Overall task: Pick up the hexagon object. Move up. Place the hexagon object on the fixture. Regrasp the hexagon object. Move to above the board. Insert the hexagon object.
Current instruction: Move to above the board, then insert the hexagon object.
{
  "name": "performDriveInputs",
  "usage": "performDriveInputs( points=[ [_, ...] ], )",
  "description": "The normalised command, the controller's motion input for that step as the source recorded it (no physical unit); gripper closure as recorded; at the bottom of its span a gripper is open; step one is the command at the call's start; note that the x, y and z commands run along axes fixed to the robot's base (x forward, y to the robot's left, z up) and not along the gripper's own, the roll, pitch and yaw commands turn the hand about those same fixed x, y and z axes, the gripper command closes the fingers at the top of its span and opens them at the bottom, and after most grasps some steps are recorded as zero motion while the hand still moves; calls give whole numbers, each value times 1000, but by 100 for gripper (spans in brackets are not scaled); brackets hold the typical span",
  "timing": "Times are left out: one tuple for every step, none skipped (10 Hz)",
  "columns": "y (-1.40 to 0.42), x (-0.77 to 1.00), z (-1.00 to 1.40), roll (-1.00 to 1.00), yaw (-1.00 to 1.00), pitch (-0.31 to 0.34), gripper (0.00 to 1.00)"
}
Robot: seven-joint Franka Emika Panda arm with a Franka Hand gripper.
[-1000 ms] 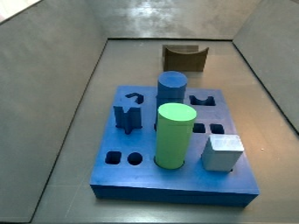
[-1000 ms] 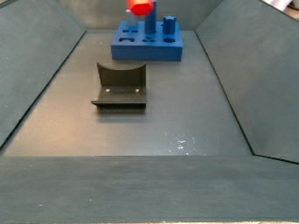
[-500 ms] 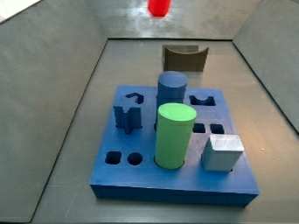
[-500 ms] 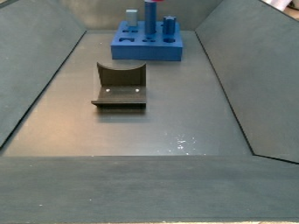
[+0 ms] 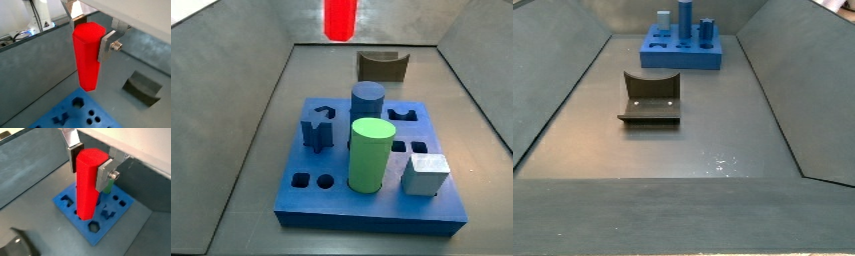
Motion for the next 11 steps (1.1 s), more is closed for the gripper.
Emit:
performDriveInputs(
  points=[
    [-26,-56,5,-269,-29,-36,100],
    [-12,-43,6,-210,-24,-27,100],
    [23,-306,-903,-97,-823,0,100],
    [0,-83,-931,-43,-966,24,100],
    [0,-17,-914,-14,-1000,0,100],
    [3,0,-943,-46,-957,11,100],
    [154,-46,-954,-61,-786,0,100],
    [140,-57,-971,-54,-811,0,100],
    [0,-6,-931,-34,-997,0,100],
    [0,-40,-880,-81,-954,0,100],
    [74,-200,-651,-210,-654,-46,100]
  ],
)
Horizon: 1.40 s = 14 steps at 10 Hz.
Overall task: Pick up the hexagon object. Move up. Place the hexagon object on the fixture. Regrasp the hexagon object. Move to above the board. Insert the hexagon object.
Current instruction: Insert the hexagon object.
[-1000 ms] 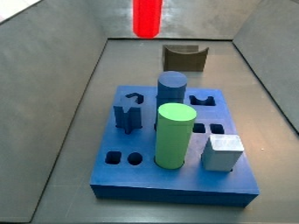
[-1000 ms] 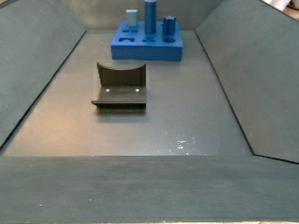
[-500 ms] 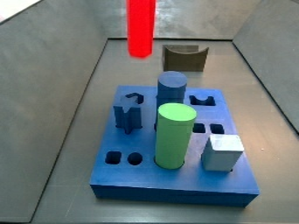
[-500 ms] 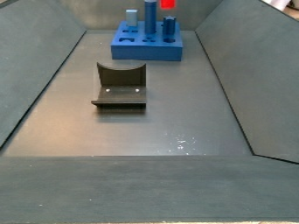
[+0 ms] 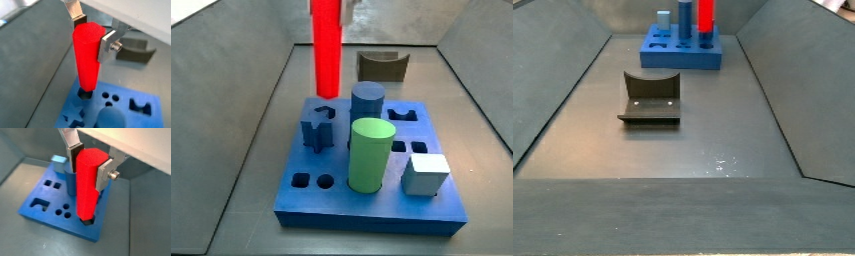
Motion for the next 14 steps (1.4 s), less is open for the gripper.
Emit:
performDriveInputs(
  points=[
    [243,-200,-571,-289,-391,-53,100],
    [383,-283,-611,-289,-291,-43,100],
    [443,-320,-614,-296,-174,-24,100],
    [106,-174,-211,-257,0,0,100],
    [0,0,0,-304,0,43,100],
    [-237,140,129,-296,0,91,100],
    [-266,191,51,-339,0,136,100],
    [-286,131,0,-414,-91,139,100],
    [-317,94,0,-469,-169,154,100],
    [-291,31,74,-500,-214,131,100],
    [-280,9,151,-500,-234,67,100],
    [-300,20,157,-500,-271,11,100],
    [-357,17,134,-476,-317,0,100],
    [-380,17,97,-441,-329,0,100]
  ],
)
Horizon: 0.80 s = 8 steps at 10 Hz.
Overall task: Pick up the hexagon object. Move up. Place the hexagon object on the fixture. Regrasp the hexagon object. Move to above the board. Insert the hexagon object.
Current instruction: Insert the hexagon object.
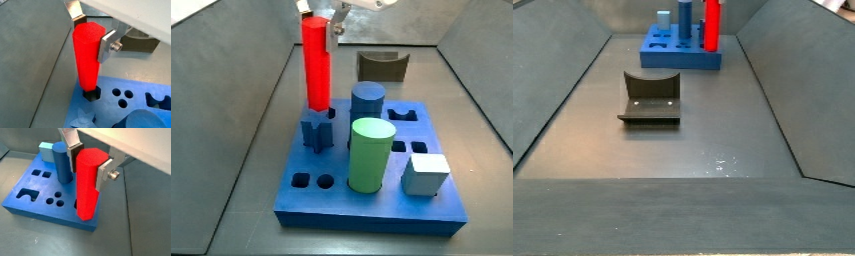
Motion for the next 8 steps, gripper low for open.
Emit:
performDriveInputs(
  points=[
    [-206,291,0,-194,-340,83,100],
    [0,14,0,0,-106,30,100],
    [0,0,0,-27,0,0,100],
    [-51,100,177,-266,0,0,100],
    [-91,223,611,-286,0,0,100],
    [-100,194,674,-186,0,0,100],
    [-66,131,194,-4,0,1,100],
    [0,0,-6,-6,0,0,100]
  ],
)
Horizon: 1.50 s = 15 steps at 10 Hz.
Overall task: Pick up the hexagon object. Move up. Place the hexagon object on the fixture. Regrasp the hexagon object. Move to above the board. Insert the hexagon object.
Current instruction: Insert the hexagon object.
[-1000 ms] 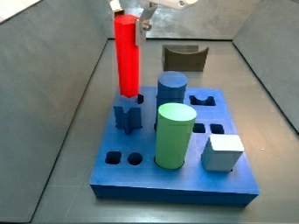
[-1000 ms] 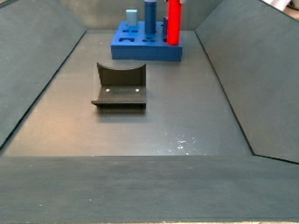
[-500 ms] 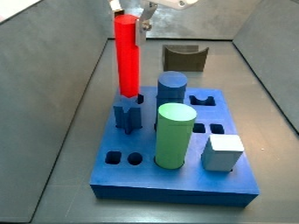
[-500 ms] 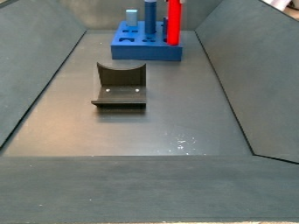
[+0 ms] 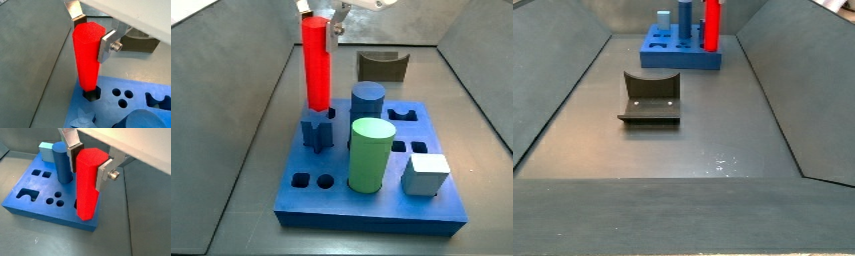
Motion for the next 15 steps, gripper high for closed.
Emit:
performDriveInputs(
  points=[
    [0,34,9,-17,0,0,100],
    [0,131,474,-83,0,0,100],
    [0,126,460,-26,0,0,100],
    [0,0,0,7,0,9,100],
    [-11,26,-11,0,0,0,100],
    [-80,0,-380,-243,0,-100,100],
    [-117,0,-283,-367,0,-169,100],
    [-131,20,-271,-373,0,-181,100],
    [-149,46,-357,-337,-3,-159,100],
    [-137,0,-280,-274,0,-116,100],
    [-183,0,-163,-239,114,-100,100],
    [-137,-69,-240,-143,97,-77,100],
    [-29,0,-431,-91,0,-34,100],
    [0,-3,-700,-63,0,-19,100],
    [0,0,-814,-37,0,-1,100]
  ],
)
